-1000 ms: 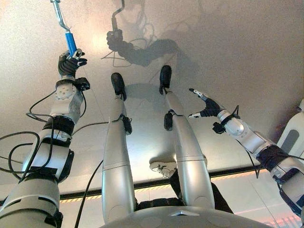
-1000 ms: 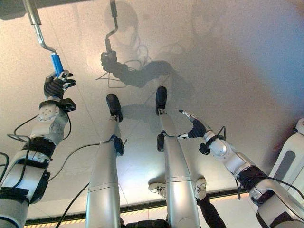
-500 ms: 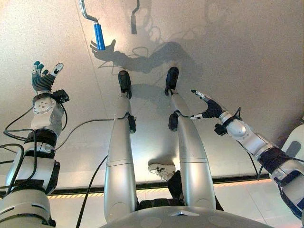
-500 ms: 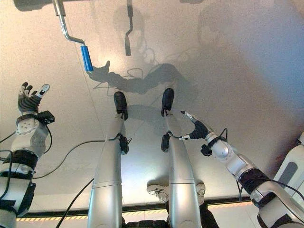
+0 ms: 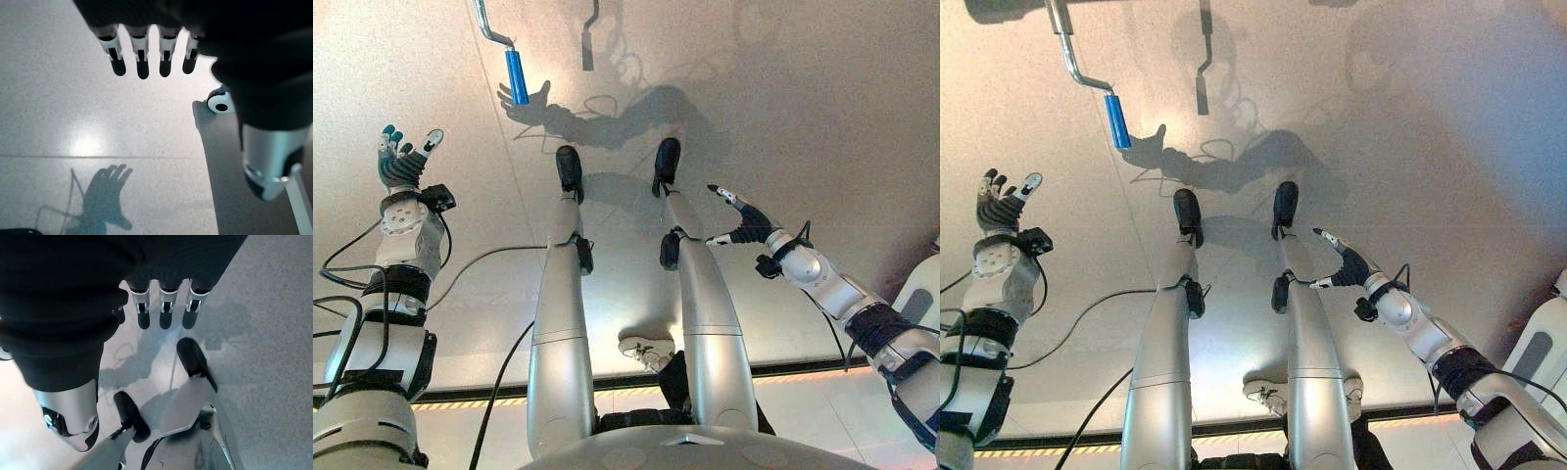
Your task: Raise the hospital bed
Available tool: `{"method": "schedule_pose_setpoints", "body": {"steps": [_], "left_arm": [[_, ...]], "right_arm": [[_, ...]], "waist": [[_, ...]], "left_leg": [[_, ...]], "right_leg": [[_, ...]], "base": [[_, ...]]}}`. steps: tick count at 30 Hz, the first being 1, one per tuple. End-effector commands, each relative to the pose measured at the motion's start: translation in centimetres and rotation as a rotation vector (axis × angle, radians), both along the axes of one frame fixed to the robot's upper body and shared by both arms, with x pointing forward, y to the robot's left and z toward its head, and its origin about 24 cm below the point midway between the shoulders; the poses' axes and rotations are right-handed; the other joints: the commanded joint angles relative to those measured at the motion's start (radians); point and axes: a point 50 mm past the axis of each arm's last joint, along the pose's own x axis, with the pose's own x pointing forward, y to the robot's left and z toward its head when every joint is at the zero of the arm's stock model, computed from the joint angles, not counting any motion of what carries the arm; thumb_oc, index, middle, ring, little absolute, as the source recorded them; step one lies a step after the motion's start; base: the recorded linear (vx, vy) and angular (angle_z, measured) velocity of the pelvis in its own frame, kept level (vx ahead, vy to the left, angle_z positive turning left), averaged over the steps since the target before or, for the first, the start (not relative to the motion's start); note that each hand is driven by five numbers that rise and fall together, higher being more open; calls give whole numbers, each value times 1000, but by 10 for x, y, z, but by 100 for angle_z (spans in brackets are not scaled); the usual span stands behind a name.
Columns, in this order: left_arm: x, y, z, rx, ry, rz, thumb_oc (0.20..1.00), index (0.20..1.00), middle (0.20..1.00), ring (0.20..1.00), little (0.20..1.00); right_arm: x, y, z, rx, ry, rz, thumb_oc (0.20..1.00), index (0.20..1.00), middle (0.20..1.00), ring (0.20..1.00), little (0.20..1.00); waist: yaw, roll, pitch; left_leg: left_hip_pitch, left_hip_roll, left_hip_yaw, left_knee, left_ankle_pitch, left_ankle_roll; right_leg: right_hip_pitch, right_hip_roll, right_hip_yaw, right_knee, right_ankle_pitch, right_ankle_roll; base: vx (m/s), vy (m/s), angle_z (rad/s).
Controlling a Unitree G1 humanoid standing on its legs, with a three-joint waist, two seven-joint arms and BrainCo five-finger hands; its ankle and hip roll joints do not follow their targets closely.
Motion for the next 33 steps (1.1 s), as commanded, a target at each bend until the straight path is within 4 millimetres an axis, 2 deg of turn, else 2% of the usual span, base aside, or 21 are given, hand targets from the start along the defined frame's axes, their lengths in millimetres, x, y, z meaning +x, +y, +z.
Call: {"method": "schedule_pose_setpoints", "body": {"steps": [1,4,6,7,9,10,12,13,14,16,17,18,20,22,23,24,27,30,31,32,33], "left_arm": [[-8,4,-5,-12,-19,19,1000,1000,1000,1000,1000],[-11,-3,-17,3,12,-19,1000,1000,1000,1000,1000],[-16,-12,-35,-3,51,-69,1000,1000,1000,1000,1000],[-17,-12,-35,-3,52,-69,1000,1000,1000,1000,1000],[-32,-6,-67,-12,170,-69,1000,1000,1000,1000,1000],[-32,-6,-67,-13,171,-69,1000,1000,1000,1000,1000],[-46,-12,-102,-37,300,-83,1000,1000,1000,1000,1000],[-59,-14,-128,-60,397,-86,1000,1000,1000,1000,1000],[-68,-16,-144,-92,460,-75,1000,1000,1000,1000,1000],[-81,-25,-168,-114,553,-86,1000,1000,1000,1000,1000],[-82,-25,-168,-114,555,-86,1000,1000,1000,1000,1000],[-101,-28,-190,-144,654,-85,1000,1000,1000,1000,1000],[-119,-34,-209,-152,751,-99,1000,1000,1000,1000,1000],[-135,-42,-225,-186,810,-112,1000,1000,1000,1000,1000],[-135,-42,-225,-186,810,-112,1000,1000,1000,1000,1000],[-150,-48,-236,-201,852,-128,1000,1000,1000,1000,1000],[-171,-62,-252,-246,916,-165,1000,1000,1000,1000,1000],[-191,-73,-266,-249,1010,-231,1000,1000,1000,1000,1000],[-191,-73,-266,-249,1010,-231,1000,1000,1000,1000,1000],[-206,-76,-273,-227,1087,-266,1000,1000,1000,1000,1000],[-211,-77,-275,-208,1119,-281,1000,1000,1000,1000,1000]], "right_arm": [[-22,-6,-14,-20,55,35,1000,1000,1000,1000,1000],[-22,-7,-14,-18,59,28,1000,1000,1000,1000,1000],[-23,-8,-17,-13,71,22,1000,1000,1000,1000,1000],[-23,-8,-17,-14,72,22,1000,1000,1000,1000,1000],[-23,-12,-19,-10,85,1,1000,1000,1000,1000,1000],[-23,-12,-19,-11,85,1,1000,1000,1000,1000,1000],[-24,-15,-27,2,111,-27,1000,1000,1000,1000,1000],[-25,-20,-33,12,133,-59,1000,1000,1000,1000,1000],[-26,-23,-39,28,152,-92,1000,1000,1000,1000,1000],[-28,-29,-50,52,187,-149,1000,1000,1000,1000,1000],[-28,-29,-50,52,188,-149,1000,1000,1000,1000,1000],[-32,-35,-65,98,242,-226,1000,1000,1000,1000,1000],[-40,-39,-81,140,301,-291,1000,1000,1000,1000,1000],[-55,-50,-103,186,391,-397,1000,1000,1000,1000,1000],[-55,-50,-103,186,391,-397,1000,1000,1000,1000,1000],[-67,-58,-117,231,453,-475,1000,1000,1000,1000,1000],[-95,-70,-144,290,582,-616,1000,1000,1000,1000,1000],[-122,-76,-166,354,698,-734,1000,1000,1000,1000,1000],[-122,-76,-166,354,698,-734,1000,1000,1000,1000,1000],[-143,-77,-180,362,779,-791,1000,1000,1000,1000,1000],[-149,-74,-184,380,807,-807,1000,1000,1000,1000,1000]], "waist": [[-23,41,-4],[-19,46,-4],[-12,49,-4],[-13,49,-4],[-9,51,-4],[-9,51,-4],[-6,52,-4],[-4,52,-4],[-4,53,-4],[-2,54,-4],[-2,54,-4],[6,52,-9],[11,50,-38],[18,51,-67],[18,51,-65],[25,54,-87],[38,56,-116],[51,57,-151],[52,57,-150],[57,56,-181],[59,55,-199]], "left_leg": [[28,-44,35,59,-113,71],[33,-45,33,62,-109,70],[40,-45,34,64,-105,70],[41,-45,34,64,-105,70],[59,-47,33,67,-102,70],[60,-47,33,67,-102,70],[86,-48,35,64,-99,68],[120,-50,38,54,-97,68],[148,-54,41,45,-95,67],[209,-59,48,19,-92,67],[212,-59,48,17,-91,67],[284,-67,52,-14,-86,66],[349,-77,54,-40,-85,66],[425,-87,54,-78,-84,65],[429,-87,54,-80,-83,64],[498,-94,53,-111,-82,62],[606,-107,58,-155,-55,65],[730,-113,52,-196,-52,63],[731,-113,52,-196,-52,63],[805,-117,51,-222,-52,62],[843,-116,48,-234,-53,60]], "right_leg": [[24,6,-7,10,-14,98],[29,4,-9,18,-14,97],[39,0,-13,24,-14,95],[39,0,-13,24,-14,95],[60,-7,-17,28,-15,94],[61,-7,-17,28,-15,94],[91,-11,-20,27,-14,93],[125,-15,-24,18,-14,93],[151,-17,-26,11,-14,93],[204,-18,-28,-4,-17,94],[206,-18,-27,-5,-17,94],[273,-17,-34,-19,-24,96],[332,-16,-36,-28,-31,99],[405,-15,-42,-45,-39,102],[408,-15,-42,-46,-39,102],[475,-14,-48,-62,-48,104],[586,-11,-54,-100,-38,98],[716,0,-54,-138,-47,102],[718,0,-54,-138,-47,102],[795,5,-53,-153,-58,104],[832,5,-52,-160,-64,108]], "base": [[0,0,0],[-11,-3,0],[-42,-15,1],[-42,-15,3],[-46,-16,4],[-44,-13,6],[-53,2,7],[-76,23,7],[-63,32,7],[-38,30,4],[-47,31,6],[-30,23,8],[2,34,6],[28,32,3],[56,36,3],[58,33,3],[29,27,7],[106,17,8],[131,24,3],[134,13,2],[190,9,1]]}}
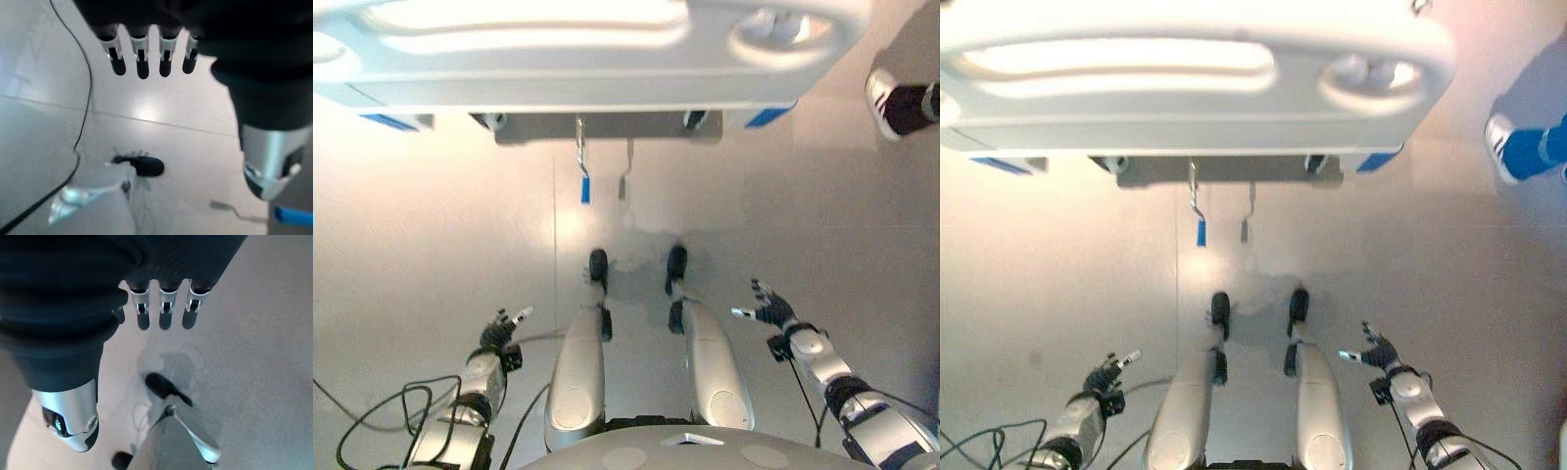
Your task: Raise the hospital bed
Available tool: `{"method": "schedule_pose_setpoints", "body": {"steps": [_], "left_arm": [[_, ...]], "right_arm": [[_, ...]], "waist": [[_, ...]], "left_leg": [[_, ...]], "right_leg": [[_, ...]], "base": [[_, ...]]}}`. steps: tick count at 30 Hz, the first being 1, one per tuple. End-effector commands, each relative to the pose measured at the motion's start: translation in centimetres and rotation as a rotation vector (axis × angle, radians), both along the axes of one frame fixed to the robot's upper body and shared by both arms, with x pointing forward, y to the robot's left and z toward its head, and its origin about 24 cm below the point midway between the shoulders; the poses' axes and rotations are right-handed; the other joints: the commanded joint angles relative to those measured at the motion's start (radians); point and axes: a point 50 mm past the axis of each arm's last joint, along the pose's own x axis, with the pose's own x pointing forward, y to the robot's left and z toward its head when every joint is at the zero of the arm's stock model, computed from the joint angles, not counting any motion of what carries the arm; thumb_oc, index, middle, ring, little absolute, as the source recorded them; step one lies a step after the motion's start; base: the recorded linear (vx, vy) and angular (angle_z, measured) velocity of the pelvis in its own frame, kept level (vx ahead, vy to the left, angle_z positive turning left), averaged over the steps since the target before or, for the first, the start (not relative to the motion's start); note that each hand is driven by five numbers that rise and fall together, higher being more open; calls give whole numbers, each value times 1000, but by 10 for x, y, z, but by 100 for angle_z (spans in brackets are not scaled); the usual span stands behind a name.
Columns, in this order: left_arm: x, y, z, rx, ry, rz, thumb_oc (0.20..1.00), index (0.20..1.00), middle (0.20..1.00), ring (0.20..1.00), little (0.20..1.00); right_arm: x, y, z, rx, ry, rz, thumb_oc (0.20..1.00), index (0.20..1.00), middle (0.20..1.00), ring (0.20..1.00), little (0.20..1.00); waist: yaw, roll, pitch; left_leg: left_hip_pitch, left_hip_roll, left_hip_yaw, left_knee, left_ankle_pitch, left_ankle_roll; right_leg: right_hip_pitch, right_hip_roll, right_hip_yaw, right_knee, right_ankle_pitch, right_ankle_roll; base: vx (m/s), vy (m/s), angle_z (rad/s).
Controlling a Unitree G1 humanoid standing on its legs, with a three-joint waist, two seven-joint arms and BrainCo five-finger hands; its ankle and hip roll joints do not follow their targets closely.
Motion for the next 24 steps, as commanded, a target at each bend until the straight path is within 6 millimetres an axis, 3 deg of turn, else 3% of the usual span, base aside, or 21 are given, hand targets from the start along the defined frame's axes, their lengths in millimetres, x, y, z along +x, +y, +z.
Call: {"method": "schedule_pose_setpoints", "body": {"steps": [1,5,8,11,14,24], "left_arm": [[-34,6,-11,46,162,-108,1000,1000,1000,1000,1000],[-49,4,-17,54,225,-155,1000,1000,1000,1000,1000],[-67,-1,-23,26,272,-148,1000,1000,1000,1000,1000],[-72,-4,-25,13,284,-147,1000,1000,1000,1000,1000],[-87,-10,-29,-13,327,-158,1000,1000,1000,1000,1000],[-102,-16,-33,-30,375,-166,1000,1000,1000,1000,1000]], "right_arm": [[-27,-4,-13,51,96,-78,1000,1000,1000,1000,1000],[-42,3,-23,85,160,-84,1000,1000,1000,1000,1000],[-67,16,-38,123,261,-89,1000,1000,1000,1000,1000],[-70,19,-40,135,276,-89,1000,1000,1000,1000,1000],[-87,29,-47,175,331,-107,1000,1000,1000,1000,1000],[-101,37,-53,208,372,-128,1000,1000,1000,1000,1000]], "waist": [[19,-27,-44],[19,-29,-96],[26,-26,-193],[27,-25,-212],[30,-21,-271],[30,-28,-335]], "left_leg": [[77,-69,44,34,-77,34],[157,-66,54,8,-80,30],[286,-68,65,-51,-88,32],[314,-69,66,-66,-88,32],[398,-70,71,-105,-94,33],[470,-65,72,-135,-94,32]], "right_leg": [[95,41,-14,2,-19,47],[179,38,-13,-27,-26,53],[301,45,-14,-71,-38,61],[327,46,-13,-78,-41,62],[403,51,-16,-96,-56,63],[472,59,-12,-111,-72,58]], "base": [[118,2,2],[81,6,2],[138,26,1],[88,17,-2],[96,15,-3],[24,-3,-3]]}}
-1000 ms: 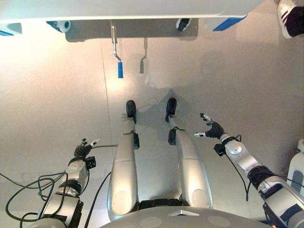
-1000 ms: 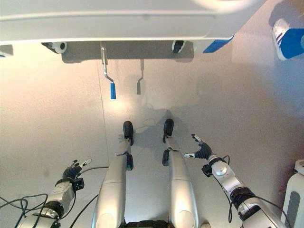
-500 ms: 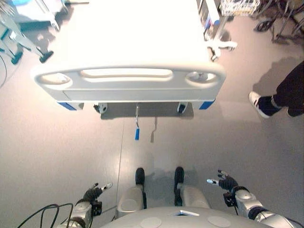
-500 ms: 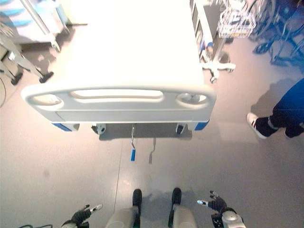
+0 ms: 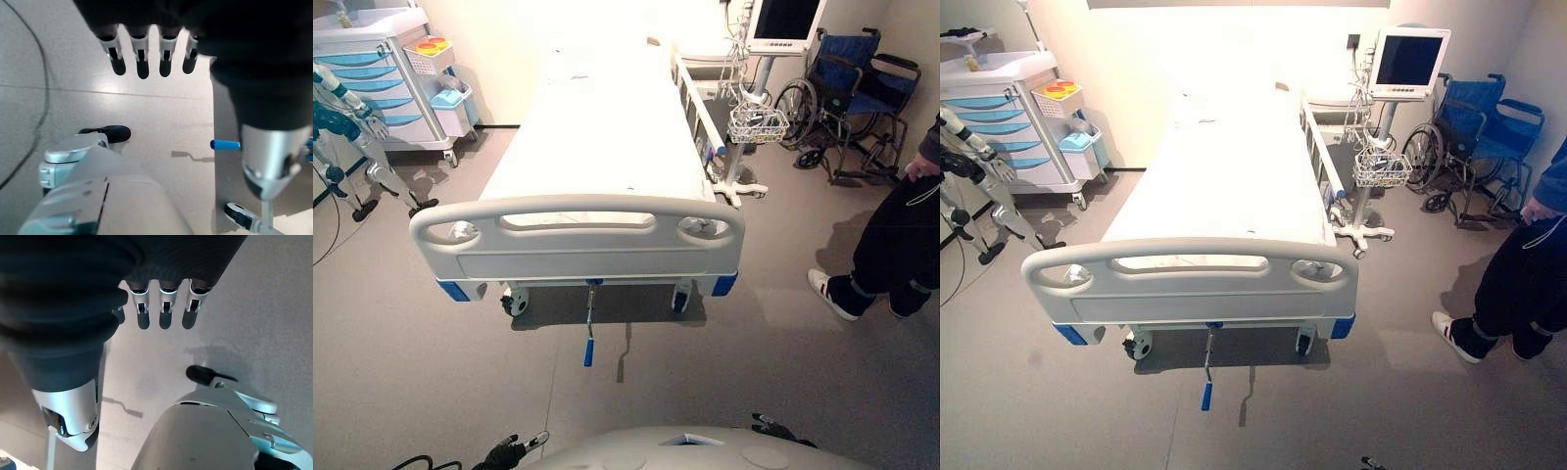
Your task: Raise the hospital bed
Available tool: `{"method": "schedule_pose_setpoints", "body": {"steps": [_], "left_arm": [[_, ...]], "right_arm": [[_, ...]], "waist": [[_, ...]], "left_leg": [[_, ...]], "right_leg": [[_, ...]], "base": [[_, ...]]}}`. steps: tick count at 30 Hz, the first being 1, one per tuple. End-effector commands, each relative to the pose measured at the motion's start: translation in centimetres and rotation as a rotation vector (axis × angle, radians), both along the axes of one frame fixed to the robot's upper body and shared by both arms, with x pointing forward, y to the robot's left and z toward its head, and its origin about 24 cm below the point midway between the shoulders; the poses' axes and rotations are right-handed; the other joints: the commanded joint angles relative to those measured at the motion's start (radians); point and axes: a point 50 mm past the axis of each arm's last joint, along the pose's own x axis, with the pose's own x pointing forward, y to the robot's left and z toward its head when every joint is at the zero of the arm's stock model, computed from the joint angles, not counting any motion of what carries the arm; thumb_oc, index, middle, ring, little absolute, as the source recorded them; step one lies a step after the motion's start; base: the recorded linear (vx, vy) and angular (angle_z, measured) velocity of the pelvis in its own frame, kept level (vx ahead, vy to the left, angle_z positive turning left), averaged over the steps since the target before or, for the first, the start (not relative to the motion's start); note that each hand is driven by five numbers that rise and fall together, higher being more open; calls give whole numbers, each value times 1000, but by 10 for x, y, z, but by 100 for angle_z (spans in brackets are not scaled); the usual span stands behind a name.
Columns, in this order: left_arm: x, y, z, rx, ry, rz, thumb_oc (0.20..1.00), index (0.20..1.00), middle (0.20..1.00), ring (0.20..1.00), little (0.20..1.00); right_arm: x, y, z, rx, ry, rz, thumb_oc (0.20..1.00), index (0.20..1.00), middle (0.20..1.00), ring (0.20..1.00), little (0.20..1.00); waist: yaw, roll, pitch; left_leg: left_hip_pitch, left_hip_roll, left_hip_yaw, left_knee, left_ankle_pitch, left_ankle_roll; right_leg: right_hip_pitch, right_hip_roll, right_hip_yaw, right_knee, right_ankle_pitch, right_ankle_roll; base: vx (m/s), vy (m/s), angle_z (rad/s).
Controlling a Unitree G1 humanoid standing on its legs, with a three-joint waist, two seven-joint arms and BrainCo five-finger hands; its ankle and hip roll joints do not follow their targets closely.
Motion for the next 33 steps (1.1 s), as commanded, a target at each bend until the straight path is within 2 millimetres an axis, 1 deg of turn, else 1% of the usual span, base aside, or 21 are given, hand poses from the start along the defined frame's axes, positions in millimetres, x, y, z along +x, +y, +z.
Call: {"method": "schedule_pose_setpoints", "body": {"steps": [1,6,13,33], "left_arm": [[15,-2,0,-4,-17,-32,1000,1000,1000,1000,1000],[15,-3,0,0,-15,-48,1000,1000,1000,1000,1000],[16,-2,0,2,-20,-35,1000,1000,1000,1000,1000],[12,3,2,13,-19,-32,1000,1000,1000,1000,1000]], "right_arm": [[21,2,2,8,-43,-19,1000,1000,1000,1000,1000],[17,5,1,12,-32,-15,1000,1000,1000,1000,1000],[17,7,0,14,-33,-8,1000,1000,1000,1000,1000],[23,6,3,19,-70,-11,1000,1000,1000,1000,1000]], "waist": [[37,-19,23],[40,-24,15],[39,-24,12],[39,-25,27]], "left_leg": [[37,-96,47,6,-38,45],[30,-92,44,6,-32,43],[30,-90,44,6,-32,42],[49,-81,43,6,-40,42]], "right_leg": [[-6,17,4,122,-79,55],[-6,20,4,105,-72,54],[-6,21,5,103,-71,52],[3,22,-4,132,-96,49]], "base": [[0,0,0],[0,0,0],[0,0,0],[0,0,0]]}}
